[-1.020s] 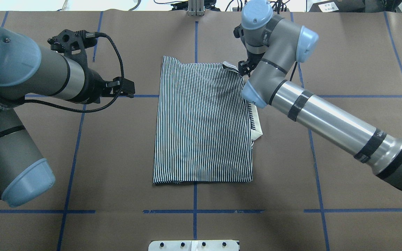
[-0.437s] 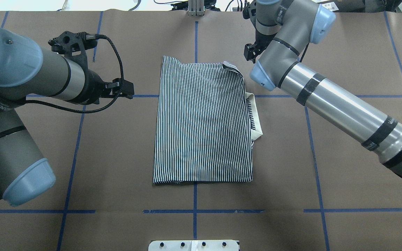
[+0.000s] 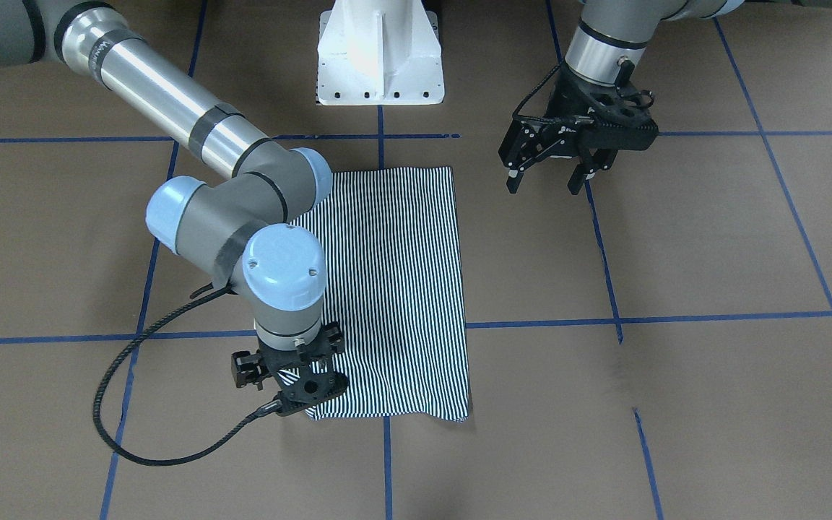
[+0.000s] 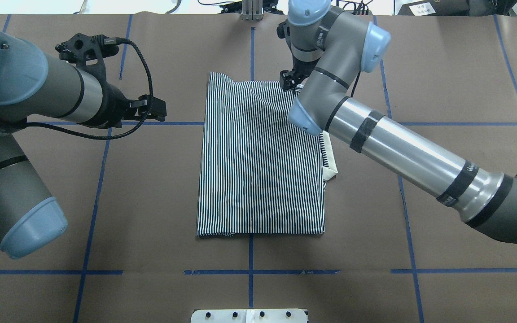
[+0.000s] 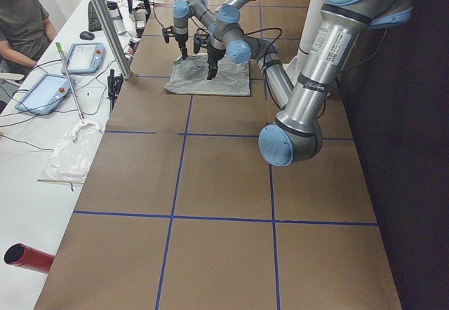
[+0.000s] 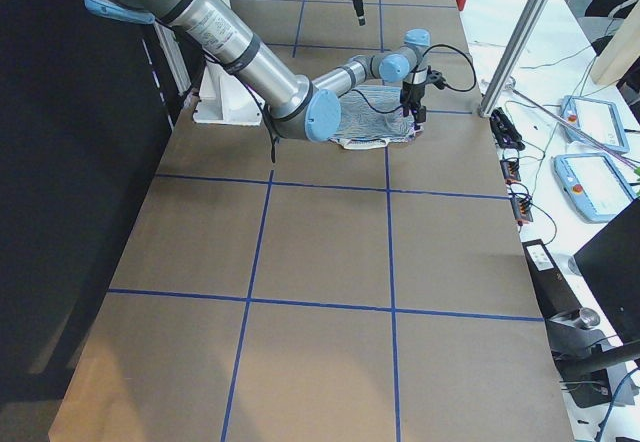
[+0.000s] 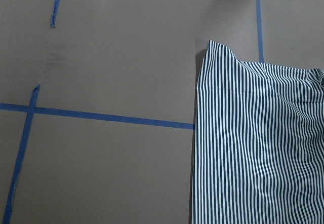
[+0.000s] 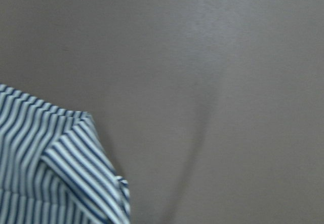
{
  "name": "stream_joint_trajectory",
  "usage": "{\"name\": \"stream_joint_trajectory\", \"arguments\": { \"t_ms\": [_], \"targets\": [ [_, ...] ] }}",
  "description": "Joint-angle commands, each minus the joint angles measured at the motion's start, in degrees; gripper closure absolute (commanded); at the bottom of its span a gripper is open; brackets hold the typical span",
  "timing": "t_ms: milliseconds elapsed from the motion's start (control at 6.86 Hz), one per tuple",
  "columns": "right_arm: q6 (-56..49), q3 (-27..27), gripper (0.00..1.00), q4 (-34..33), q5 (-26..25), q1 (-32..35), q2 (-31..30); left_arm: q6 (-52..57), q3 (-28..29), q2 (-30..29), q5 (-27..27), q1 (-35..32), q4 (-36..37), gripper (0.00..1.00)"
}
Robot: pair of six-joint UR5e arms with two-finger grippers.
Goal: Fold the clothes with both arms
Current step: 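Press the right gripper on the shirt's far corner and smooth it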
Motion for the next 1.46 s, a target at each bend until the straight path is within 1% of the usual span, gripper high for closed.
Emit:
{"name": "stream_joint_trajectory", "arguments": {
  "t_ms": [0, 146, 437, 729, 874, 1166, 1311],
  "targets": [
    [2.71, -7.17, 0.0, 5.44, -3.62, -1.59, 2.74, 0.16, -0.16, -0.14, -0.09, -0.58, 1.05, 0.0],
    [2.36, -8.57, 0.0, 5.7, -4.76, -1.5, 2.65, 0.16, -0.16, -0.23, -0.09, -0.58, 1.06, 0.0],
    [-0.44, -9.2, 0.0, 5.7, -5.56, -0.02, 2.48, 0.16, -0.16, -0.23, -0.09, -0.58, 1.06, 0.0],
    [-5.87, -11.21, 0.0, 5.79, -5.57, 3.75, 1.6, 0.16, -0.16, -0.41, -0.09, -0.58, 1.15, 0.0],
    [-8.43, -11.22, 0.0, 5.79, -5.57, 5.6, 0.81, 0.16, -0.16, -0.49, -0.09, -0.58, 1.41, 0.0],
    [-8.98, -10.88, 0.0, 5.79, -4.69, 6.14, 1.24, 0.16, -0.07, -0.5, -0.09, -0.67, 1.5, 0.0],
    [-8.37, -8.0, 0.0, 5.62, -2.69, 6.14, 1.16, -0.19, 0.01, -0.67, -0.27, -0.58, 1.5, 0.0]
  ]
}}
